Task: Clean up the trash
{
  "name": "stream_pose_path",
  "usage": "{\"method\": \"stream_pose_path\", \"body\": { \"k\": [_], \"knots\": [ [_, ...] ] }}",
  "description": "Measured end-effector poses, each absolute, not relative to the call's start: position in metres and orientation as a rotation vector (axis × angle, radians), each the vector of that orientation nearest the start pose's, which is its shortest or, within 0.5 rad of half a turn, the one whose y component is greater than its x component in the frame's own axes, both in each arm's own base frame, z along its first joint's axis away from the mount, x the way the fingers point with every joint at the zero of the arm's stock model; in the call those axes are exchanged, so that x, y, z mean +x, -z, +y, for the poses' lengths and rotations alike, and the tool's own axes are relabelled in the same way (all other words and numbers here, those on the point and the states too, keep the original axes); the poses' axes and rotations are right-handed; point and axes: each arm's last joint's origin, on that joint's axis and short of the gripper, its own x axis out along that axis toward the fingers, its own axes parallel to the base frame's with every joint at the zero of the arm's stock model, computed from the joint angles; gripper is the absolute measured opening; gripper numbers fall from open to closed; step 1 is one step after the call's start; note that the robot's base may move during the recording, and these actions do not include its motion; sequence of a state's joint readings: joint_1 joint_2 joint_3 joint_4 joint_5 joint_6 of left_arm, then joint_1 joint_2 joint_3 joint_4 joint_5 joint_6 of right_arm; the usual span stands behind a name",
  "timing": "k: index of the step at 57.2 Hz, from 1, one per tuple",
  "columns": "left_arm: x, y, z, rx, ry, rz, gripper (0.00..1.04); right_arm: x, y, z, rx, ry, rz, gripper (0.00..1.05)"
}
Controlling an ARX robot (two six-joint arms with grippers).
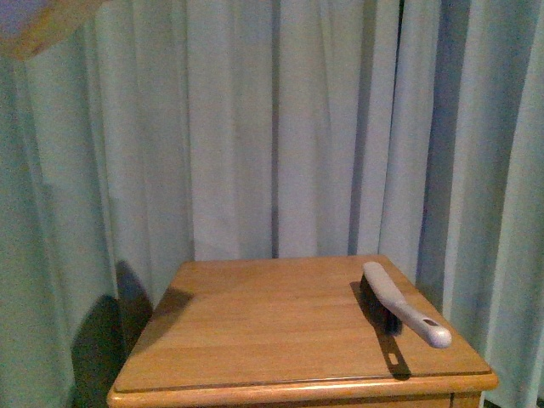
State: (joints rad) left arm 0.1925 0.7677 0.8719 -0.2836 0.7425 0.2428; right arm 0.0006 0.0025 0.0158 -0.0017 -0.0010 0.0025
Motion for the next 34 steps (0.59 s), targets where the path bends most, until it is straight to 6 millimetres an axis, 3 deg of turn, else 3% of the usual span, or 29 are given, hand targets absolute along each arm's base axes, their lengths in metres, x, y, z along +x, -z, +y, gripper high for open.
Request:
{"method": "stream_pose_path", "body": {
  "k": [16,34],
  "knots": [
    [0.143,-0.304,0.016,0.128,0.497,0.194,0.28,0.097,-0.169,0.000,0.002,-0.002,-0.012,0.97],
    [0.143,-0.298,0.015,0.142,0.470,0.179,0.28,0.097,-0.169,0.000,0.002,-0.002,-0.012,0.97]
  ]
}}
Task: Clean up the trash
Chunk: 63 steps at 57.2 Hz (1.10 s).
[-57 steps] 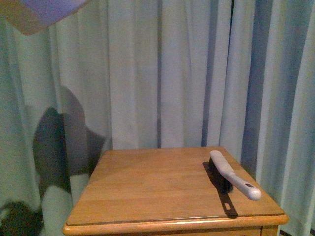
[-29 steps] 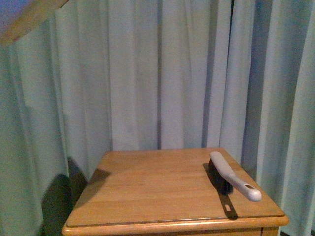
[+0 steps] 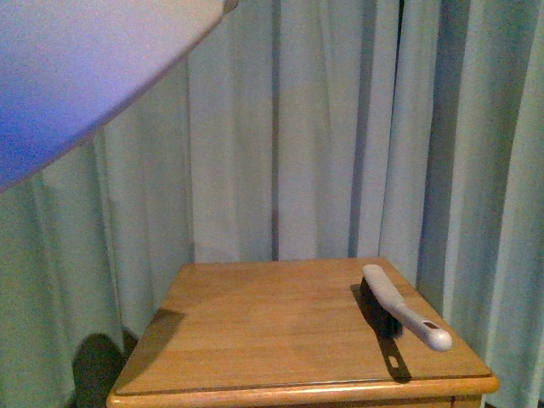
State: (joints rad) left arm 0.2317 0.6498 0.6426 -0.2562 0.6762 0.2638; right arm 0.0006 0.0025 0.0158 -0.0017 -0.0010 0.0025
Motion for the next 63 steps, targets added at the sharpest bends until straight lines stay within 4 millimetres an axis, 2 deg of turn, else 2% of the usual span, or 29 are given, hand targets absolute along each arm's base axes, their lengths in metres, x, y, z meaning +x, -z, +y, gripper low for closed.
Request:
{"method": "stream_pose_path", "body": {
  "k": [50,52,59,63],
  "knots": [
    [0.146,-0.300,0.008,0.083,0.497,0.175,0.28,0.097,-0.169,0.000,0.002,-0.002,-0.012,0.97],
    [0.146,-0.300,0.008,0.082,0.497,0.175,0.28,0.099,-0.169,0.001,-0.012,0.078,-0.009,0.97],
    [0.146,-0.300,0.008,0.083,0.497,0.174,0.28,0.107,-0.173,0.000,-0.087,0.609,0.070,0.97],
    [0.146,-0.300,0.008,0.083,0.498,0.174,0.28,0.110,-0.175,-0.007,-0.117,0.795,0.118,0.97]
  ]
}}
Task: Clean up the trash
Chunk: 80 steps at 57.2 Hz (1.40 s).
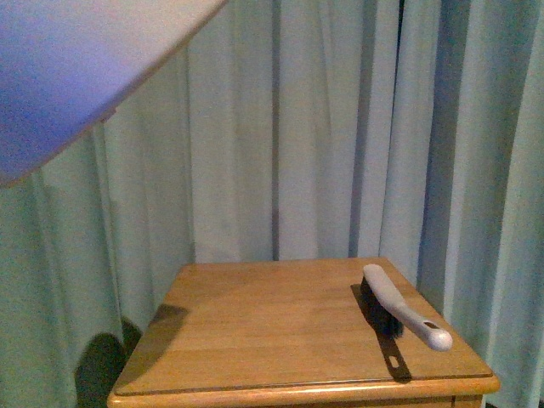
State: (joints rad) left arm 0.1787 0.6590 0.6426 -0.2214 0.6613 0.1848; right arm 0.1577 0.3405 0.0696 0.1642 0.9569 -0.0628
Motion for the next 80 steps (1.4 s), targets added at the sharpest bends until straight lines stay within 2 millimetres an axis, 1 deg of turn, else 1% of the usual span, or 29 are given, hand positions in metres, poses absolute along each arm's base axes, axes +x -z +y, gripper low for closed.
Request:
{"method": "stream_pose_path", "body": {
  "k": [4,7,8,12,17,20,21,24,25,27,30,35,36,39,44,48,54,61,67,73,80],
  "knots": [
    [0.146,-0.300,0.008,0.083,0.496,0.174,0.28,0.117,-0.190,-0.015,-0.108,0.841,0.115,0.97],
    [0.146,-0.300,0.008,0.083,0.497,0.174,0.28,0.126,-0.209,-0.025,-0.094,0.837,0.109,0.97],
    [0.146,-0.300,0.008,0.083,0.497,0.174,0.28,0.128,-0.212,-0.027,-0.092,0.838,0.108,0.97],
    [0.146,-0.300,0.008,0.083,0.498,0.174,0.28,0.145,-0.234,-0.043,-0.075,0.823,0.124,0.97],
    [0.146,-0.300,0.008,0.083,0.495,0.174,0.28,0.166,-0.251,-0.061,-0.049,0.791,0.183,0.97],
    [0.146,-0.300,0.008,0.083,0.496,0.174,0.28,0.185,-0.261,-0.074,-0.025,0.756,0.225,0.97],
    [0.146,-0.300,0.008,0.083,0.495,0.174,0.28,0.188,-0.263,-0.076,-0.022,0.751,0.230,0.97],
    [0.146,-0.300,0.008,0.083,0.496,0.174,0.28,0.208,-0.273,-0.086,-0.003,0.716,0.255,0.97],
    [0.146,-0.300,0.008,0.083,0.497,0.174,0.28,0.217,-0.276,-0.089,0.003,0.702,0.269,0.97],
    [0.146,-0.300,0.008,0.083,0.498,0.174,0.28,0.240,-0.281,-0.095,0.012,0.651,0.305,0.97],
    [0.146,-0.300,0.008,0.083,0.495,0.175,0.28,0.265,-0.288,-0.100,0.024,0.613,0.332,0.97],
    [0.146,-0.300,0.008,0.083,0.496,0.174,0.28,0.295,-0.299,-0.102,0.043,0.558,0.354,0.97],
    [0.146,-0.300,0.008,0.083,0.496,0.174,0.28,0.305,-0.302,-0.101,0.051,0.533,0.365,0.97],
    [0.146,-0.300,0.008,0.083,0.496,0.174,0.28,0.325,-0.304,-0.096,0.073,0.483,0.399,0.97],
    [0.146,-0.300,0.008,0.083,0.496,0.174,0.28,0.352,-0.303,-0.083,0.105,0.403,0.456,0.97],
    [0.146,-0.300,0.008,0.083,0.495,0.174,0.28,0.371,-0.299,-0.071,0.126,0.344,0.495,0.97],
    [0.146,-0.300,0.008,0.083,0.496,0.174,0.28,0.395,-0.292,-0.052,0.150,0.287,0.545,0.97],
    [0.146,-0.300,0.008,0.083,0.496,0.174,0.28,0.417,-0.284,-0.029,0.158,0.220,0.591,0.97],
    [0.146,-0.300,0.008,0.083,0.496,0.174,0.28,0.431,-0.277,-0.010,0.155,0.184,0.640,0.97],
    [0.146,-0.300,0.008,0.083,0.496,0.174,0.28,0.441,-0.267,0.012,0.152,0.148,0.685,0.97],
    [0.146,-0.300,0.008,0.083,0.496,0.174,0.28,0.448,-0.254,0.036,0.155,0.105,0.723,0.97]
  ]
}}
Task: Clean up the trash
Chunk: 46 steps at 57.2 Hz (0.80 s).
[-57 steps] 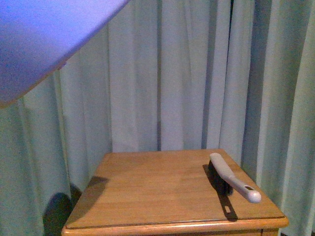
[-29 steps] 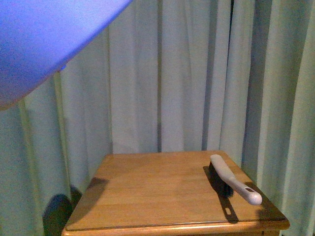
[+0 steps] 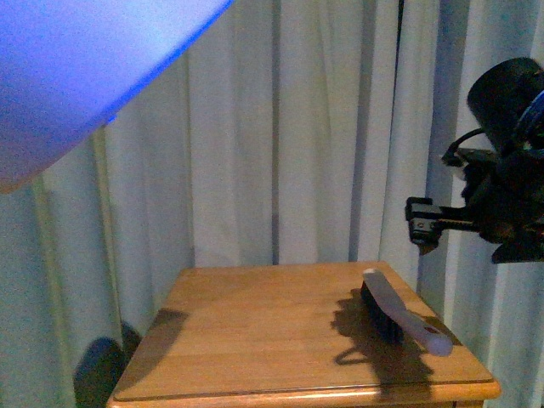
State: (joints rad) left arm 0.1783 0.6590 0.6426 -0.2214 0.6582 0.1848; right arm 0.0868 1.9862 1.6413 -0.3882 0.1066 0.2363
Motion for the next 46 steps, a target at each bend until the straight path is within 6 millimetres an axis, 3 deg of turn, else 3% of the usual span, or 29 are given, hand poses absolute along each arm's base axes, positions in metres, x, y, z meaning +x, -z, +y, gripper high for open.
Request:
{"method": "stream_pose_path", "body": {
  "k": [9,17,46],
  "knots": [
    [0.146,-0.300,0.008,0.083,0.496,0.174,0.28,0.453,-0.235,0.061,0.177,0.061,0.768,0.97],
    [0.146,-0.300,0.008,0.083,0.496,0.174,0.28,0.456,-0.217,0.070,0.200,0.074,0.814,0.97],
    [0.146,-0.300,0.008,0.083,0.496,0.174,0.28,0.443,-0.188,0.078,0.256,0.148,0.907,0.97]
  ]
}}
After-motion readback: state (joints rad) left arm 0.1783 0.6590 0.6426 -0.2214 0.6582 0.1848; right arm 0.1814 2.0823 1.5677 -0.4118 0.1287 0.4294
